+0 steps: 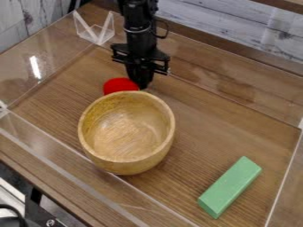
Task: Move the red fruit to the right side of the table
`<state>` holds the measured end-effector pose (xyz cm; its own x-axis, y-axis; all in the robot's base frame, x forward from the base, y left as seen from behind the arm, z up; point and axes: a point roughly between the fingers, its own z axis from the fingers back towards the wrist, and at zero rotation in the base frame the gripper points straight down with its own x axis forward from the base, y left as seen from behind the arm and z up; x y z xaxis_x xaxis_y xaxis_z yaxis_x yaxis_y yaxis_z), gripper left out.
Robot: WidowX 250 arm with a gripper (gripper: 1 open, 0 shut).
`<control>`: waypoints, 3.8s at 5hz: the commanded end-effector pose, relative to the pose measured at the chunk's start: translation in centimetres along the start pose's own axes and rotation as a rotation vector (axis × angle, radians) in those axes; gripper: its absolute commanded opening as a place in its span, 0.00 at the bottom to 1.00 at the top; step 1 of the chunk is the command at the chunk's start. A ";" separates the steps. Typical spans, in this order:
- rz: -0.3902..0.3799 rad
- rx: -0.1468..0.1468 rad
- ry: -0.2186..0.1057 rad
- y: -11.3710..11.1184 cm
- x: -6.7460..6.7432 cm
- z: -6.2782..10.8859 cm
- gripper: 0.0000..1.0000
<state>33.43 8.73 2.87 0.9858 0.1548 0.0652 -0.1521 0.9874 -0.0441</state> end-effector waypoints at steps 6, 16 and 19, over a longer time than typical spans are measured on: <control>0.159 0.038 -0.086 -0.9 0.6 2.0 0.00; -0.175 -0.110 -0.135 -20.5 -1.5 -0.8 1.00; -0.131 -0.114 -0.139 -21.6 -4.8 -0.8 1.00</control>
<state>31.99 -12.99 1.96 0.9803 0.0356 0.1943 -0.0101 0.9913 -0.1310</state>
